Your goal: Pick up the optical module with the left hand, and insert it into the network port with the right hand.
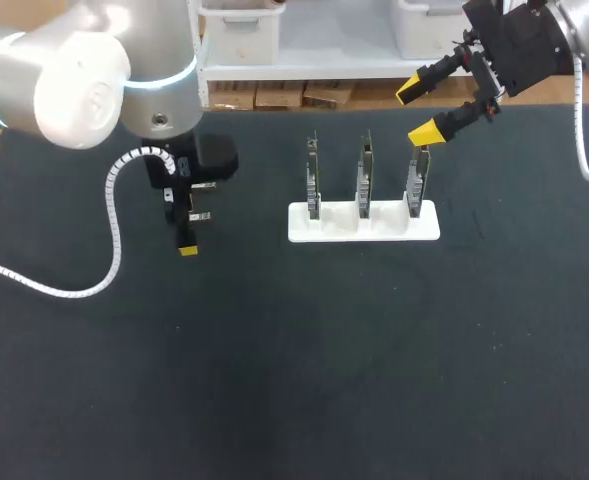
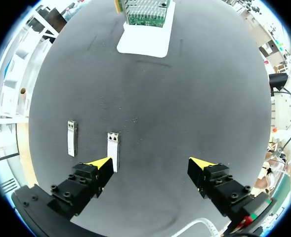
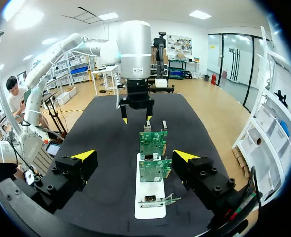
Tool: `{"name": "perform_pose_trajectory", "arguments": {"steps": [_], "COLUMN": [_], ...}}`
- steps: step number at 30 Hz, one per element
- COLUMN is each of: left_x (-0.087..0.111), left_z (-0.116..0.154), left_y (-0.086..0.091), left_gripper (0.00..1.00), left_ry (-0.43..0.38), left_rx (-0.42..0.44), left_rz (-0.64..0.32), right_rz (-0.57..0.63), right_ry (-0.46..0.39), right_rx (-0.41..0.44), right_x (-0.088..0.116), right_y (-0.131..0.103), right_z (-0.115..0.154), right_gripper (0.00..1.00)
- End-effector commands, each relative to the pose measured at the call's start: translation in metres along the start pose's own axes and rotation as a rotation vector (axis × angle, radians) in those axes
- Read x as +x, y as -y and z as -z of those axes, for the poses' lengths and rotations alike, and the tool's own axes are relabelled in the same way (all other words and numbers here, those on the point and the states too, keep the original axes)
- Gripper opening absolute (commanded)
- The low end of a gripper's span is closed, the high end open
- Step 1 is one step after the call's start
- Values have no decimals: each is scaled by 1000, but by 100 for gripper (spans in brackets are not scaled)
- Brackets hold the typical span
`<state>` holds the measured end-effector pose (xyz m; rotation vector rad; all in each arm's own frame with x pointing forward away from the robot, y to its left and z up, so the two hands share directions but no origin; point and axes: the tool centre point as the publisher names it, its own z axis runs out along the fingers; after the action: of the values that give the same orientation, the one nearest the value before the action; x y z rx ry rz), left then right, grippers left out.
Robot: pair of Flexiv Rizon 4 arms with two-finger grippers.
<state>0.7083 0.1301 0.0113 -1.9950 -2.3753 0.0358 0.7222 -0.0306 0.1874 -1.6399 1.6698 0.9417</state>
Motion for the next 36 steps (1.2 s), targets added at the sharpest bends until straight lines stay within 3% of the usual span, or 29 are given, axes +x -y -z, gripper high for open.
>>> {"name": "perform_pose_trajectory", "arguments": {"steps": [1,13,36], "left_x": [0,5,7], "left_z": [-4,-7,-16], "left_y": [-8,-25,-33], "left_gripper": [100,100,100], "left_ry": [-7,16,20], "left_rx": [7,-6,9], "left_rz": [4,37,33], "right_rz": [-1,-1,-1], "right_ry": [-1,-1,-1], "right_rx": [2,2,2], "right_x": [0,0,0], "right_y": [-1,-1,-1], "right_z": [0,0,0], "right_gripper": [100,100,100]}}
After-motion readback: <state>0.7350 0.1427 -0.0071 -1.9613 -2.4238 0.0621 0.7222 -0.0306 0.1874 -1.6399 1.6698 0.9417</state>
